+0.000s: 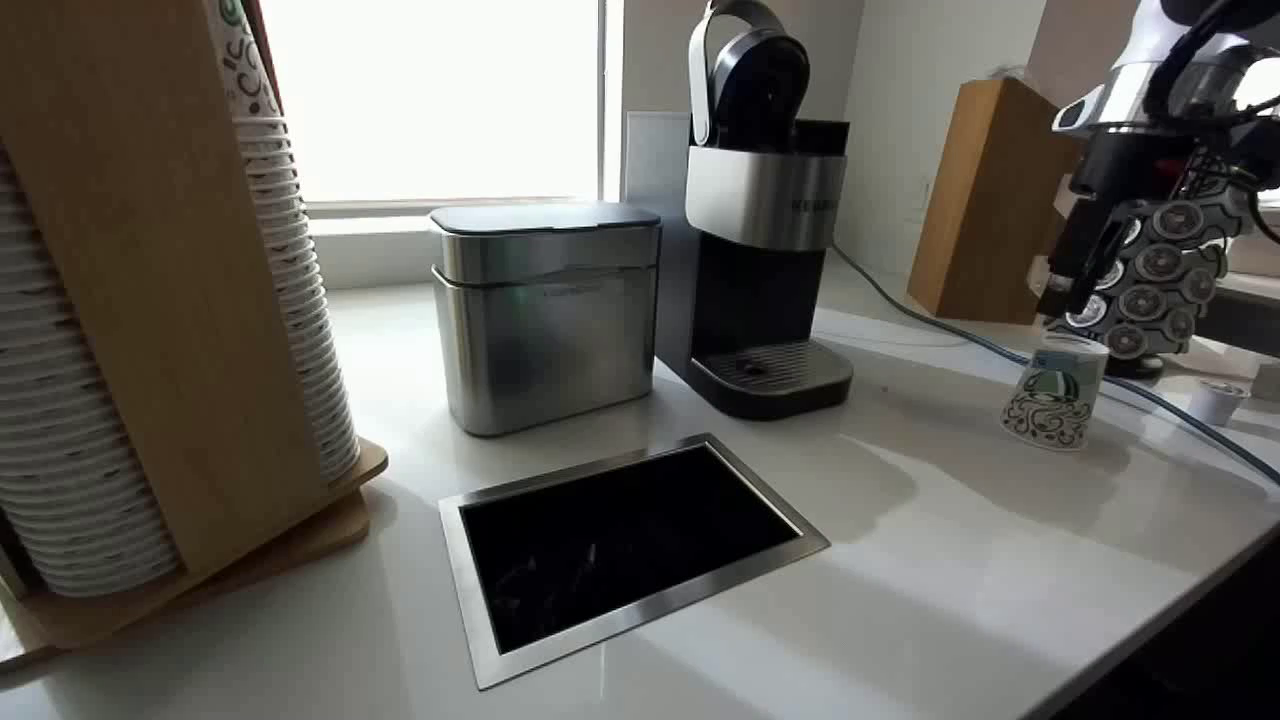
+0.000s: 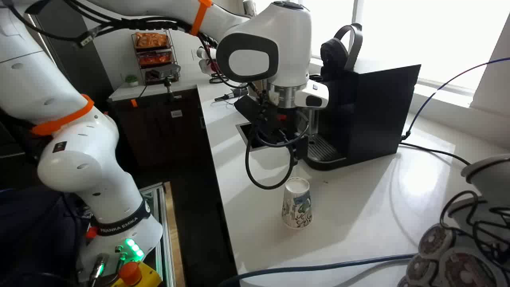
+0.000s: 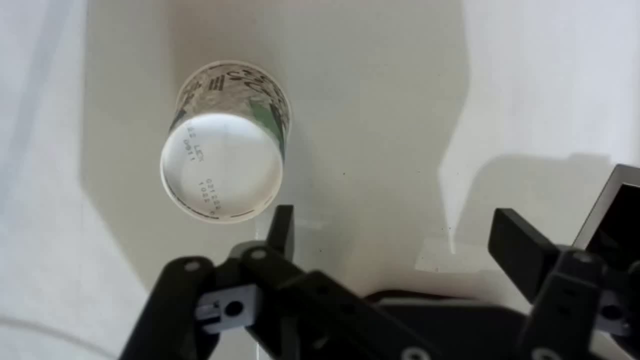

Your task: Place the coffee cup upright.

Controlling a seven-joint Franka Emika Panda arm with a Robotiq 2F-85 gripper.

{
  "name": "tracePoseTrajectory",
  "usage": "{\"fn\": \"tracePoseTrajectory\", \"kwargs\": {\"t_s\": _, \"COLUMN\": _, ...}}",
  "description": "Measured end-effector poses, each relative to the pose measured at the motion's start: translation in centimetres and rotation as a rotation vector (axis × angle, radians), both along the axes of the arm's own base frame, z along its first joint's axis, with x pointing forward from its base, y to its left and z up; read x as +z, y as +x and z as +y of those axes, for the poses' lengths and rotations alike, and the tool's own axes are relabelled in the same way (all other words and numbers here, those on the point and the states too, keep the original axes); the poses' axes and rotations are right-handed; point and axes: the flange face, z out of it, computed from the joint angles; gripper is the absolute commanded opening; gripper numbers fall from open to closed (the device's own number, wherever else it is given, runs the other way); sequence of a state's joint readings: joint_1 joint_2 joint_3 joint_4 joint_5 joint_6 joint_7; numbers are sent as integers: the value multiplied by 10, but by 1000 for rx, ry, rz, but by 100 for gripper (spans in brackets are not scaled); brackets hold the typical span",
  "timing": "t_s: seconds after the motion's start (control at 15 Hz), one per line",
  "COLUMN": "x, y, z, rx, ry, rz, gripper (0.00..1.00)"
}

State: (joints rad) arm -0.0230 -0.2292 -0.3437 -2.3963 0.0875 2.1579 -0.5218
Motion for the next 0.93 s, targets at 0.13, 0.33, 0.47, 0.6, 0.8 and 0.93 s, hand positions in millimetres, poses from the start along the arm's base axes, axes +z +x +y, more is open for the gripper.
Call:
{"fn": "tracePoseTrajectory", "kwargs": {"t_s": 0.13, "x": 0, "y": 0, "z": 0, "rx": 0, "ry": 0, "rz": 0, "gripper": 100}}
{"fn": "tracePoseTrajectory", "kwargs": {"t_s": 0.33, "x": 0, "y": 0, "z": 0, "rx": 1, "ry": -1, "rz": 0, "gripper": 100}}
{"fn": "tracePoseTrajectory", "kwargs": {"t_s": 0.47, "x": 2, "y": 0, "z": -2, "rx": -4, "ry": -5, "rz": -3, "gripper": 100}}
{"fn": "tracePoseTrajectory", "kwargs": {"t_s": 0.6, "x": 8, "y": -1, "z": -13, "rx": -28, "ry": -10, "rz": -14, "gripper": 100}}
{"fn": "tracePoseTrajectory", "kwargs": {"t_s": 0.8, "x": 20, "y": -7, "z": -44, "rx": -90, "ry": -10, "rz": -23, "gripper": 100}}
{"fn": "tracePoseTrajectory", "kwargs": {"t_s": 0.93, "x": 24, "y": -14, "z": -66, "rx": -134, "ry": -3, "rz": -6, "gripper": 100}}
